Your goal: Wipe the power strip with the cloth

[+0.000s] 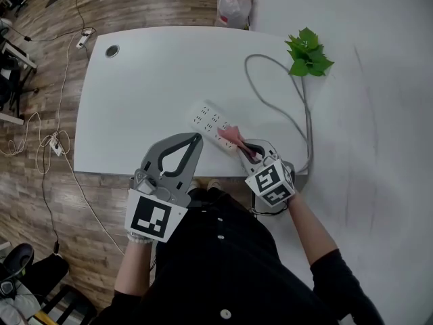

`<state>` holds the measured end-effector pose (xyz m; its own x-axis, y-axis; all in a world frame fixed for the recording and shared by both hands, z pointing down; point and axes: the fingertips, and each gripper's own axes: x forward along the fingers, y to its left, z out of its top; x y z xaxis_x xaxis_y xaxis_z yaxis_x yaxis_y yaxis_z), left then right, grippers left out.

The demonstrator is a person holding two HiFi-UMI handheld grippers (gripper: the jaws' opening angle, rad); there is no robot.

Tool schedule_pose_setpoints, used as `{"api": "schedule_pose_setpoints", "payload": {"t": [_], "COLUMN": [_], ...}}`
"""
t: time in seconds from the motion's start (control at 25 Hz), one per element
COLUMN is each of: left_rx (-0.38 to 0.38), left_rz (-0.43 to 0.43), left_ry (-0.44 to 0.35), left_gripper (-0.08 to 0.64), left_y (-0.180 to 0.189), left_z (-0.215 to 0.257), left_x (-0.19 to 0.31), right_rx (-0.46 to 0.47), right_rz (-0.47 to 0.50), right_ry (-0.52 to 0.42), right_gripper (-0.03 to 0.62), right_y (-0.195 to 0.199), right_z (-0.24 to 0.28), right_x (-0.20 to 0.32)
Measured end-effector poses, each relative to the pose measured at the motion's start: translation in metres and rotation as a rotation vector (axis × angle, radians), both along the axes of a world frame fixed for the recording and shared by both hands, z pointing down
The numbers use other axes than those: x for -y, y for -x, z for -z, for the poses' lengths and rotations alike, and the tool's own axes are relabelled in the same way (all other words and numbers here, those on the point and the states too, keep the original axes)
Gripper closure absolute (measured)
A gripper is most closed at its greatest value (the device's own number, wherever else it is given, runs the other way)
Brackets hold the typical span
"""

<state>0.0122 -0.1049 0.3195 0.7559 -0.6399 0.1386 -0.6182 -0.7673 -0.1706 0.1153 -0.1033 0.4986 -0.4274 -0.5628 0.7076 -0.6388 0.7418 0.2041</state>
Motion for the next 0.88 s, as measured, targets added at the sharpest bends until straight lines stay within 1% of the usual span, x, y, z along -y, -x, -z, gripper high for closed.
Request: {"api": "schedule_pose_setpoints", "payload": {"t": [0.24, 0.48, 0.88], "left_rx": [0.005, 0.015, 0.02], "left_rz": [0.007, 0.015, 0.02], "left_ry": [-0.019, -0.03, -0.036], "left_gripper": [0.546, 0.546, 0.546], "left_y": [0.003, 0.003, 0.006], "left_z": [0.009, 0.012, 0.016], "left_x": [0.006, 0.01, 0.013], "right_rx": [0.128, 0.169, 0.247], "right_rz": [-0.092, -0.105, -0.142], "right_ry": [-0.114, -0.226, -0.287], "right_gripper": [0.538, 0.538, 0.538], "right_y": [0.014, 0.021, 0.029], "right_z": [0.057, 0.105, 0.144], "right_x": [0.017, 0.023, 0.021]}}
